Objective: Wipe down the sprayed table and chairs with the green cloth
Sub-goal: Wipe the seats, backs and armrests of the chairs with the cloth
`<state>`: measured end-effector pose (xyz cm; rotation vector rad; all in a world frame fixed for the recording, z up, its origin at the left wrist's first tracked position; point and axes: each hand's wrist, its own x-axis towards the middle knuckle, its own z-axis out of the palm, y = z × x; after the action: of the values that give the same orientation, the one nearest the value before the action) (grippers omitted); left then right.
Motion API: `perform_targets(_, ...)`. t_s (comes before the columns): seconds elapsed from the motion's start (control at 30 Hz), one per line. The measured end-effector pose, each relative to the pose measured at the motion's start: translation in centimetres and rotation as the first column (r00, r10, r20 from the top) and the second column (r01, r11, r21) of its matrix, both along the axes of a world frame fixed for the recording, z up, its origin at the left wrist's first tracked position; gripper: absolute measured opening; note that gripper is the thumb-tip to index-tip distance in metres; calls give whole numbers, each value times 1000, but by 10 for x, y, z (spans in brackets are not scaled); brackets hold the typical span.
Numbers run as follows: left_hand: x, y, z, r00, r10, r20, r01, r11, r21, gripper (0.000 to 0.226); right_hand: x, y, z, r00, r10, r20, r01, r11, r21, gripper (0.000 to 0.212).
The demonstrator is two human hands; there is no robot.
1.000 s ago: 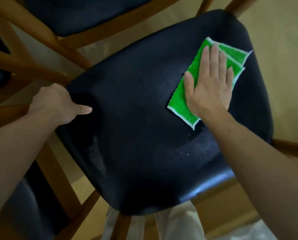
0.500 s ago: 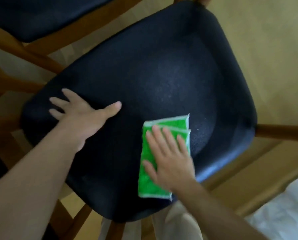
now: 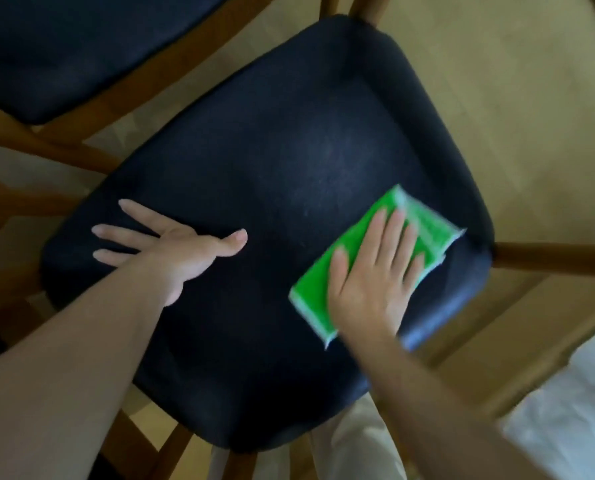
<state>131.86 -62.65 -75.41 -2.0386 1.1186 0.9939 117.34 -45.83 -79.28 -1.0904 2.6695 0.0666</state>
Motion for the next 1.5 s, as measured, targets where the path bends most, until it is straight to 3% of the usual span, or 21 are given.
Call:
perform_targets(0.13,-1,-1,0,999,30,-27,-29,999,39,162,61,68,4,980,164,115,-177,977,116,78)
perform_targets(0.23,-1,-3,-4,998,54,-38,-51,997,64,163,34,67,-3,949,288,126,-298,952,70,78)
perform_targets(0.3,-1,-4,-5,998,59,-33,-56,996,72,163,9,52,-2,957,269,110,-274,961,27,77)
perform_targets(0.43,-2,-3,-9,998,67,-22,-65,995,75,162,-30,-14,-4,990,-135,48,137,990,-37,78)
perform_targets(0.5,-3,-3,-9,997,77,-30,-74,994,78,162,-42,-60,-9,918,-394,36,396,916,-61,79)
perform_targets(0.57,-3,-3,-10,996,78,-35,-75,993,86,163,-42,-103,-12,845,-534,28,534,843,-62,79)
perform_targets(0.63,-3,-3,-11,997,76,-32,-73,993,90,163,-25,-124,-14,893,-449,-8,448,892,-55,77)
perform_targets(0.73,-3,-3,-12,996,89,-26,-87,993,77,160,17,-122,-10,1000,-13,2,13,999,-34,73)
perform_targets(0.77,-4,-3,-11,995,98,-28,-95,993,74,158,28,-116,-9,984,177,38,-176,984,-30,72)
perform_targets(0.83,-3,-3,-10,994,101,-32,-98,992,81,158,20,-113,-6,850,519,90,-518,855,-33,72)
perform_targets(0.9,-3,-4,-8,994,102,-46,-97,990,106,162,-21,-124,-7,703,704,105,-700,710,-74,69)
perform_targets(0.97,-4,-5,-5,991,113,-65,-105,988,117,163,-63,-141,-9,739,669,78,-663,743,-91,65)
perform_targets(1.07,-6,-5,-3,990,120,-73,-111,987,114,161,-98,-159,-10,941,335,45,-329,940,-92,65)
perform_targets(1.13,-7,-4,-4,988,126,-84,-116,986,121,159,-98,-164,-10,983,173,54,-166,979,-117,64)
perform_targets(1.23,-5,-6,-7,988,134,-83,-122,984,128,160,-77,-169,-12,998,56,33,-51,990,-134,65)
perform_targets(1.3,-5,-7,-7,986,141,-88,-129,982,134,161,-55,-155,-10,996,85,14,-83,990,-117,67)
perform_targets(1.37,-4,-8,-5,987,132,-92,-117,982,149,162,-29,-123,-4,970,240,31,-238,969,-67,69)
perform_targets(1.5,-3,-10,-2,988,125,-88,-107,976,188,162,5,-53,3,823,562,76,-566,823,38,68)
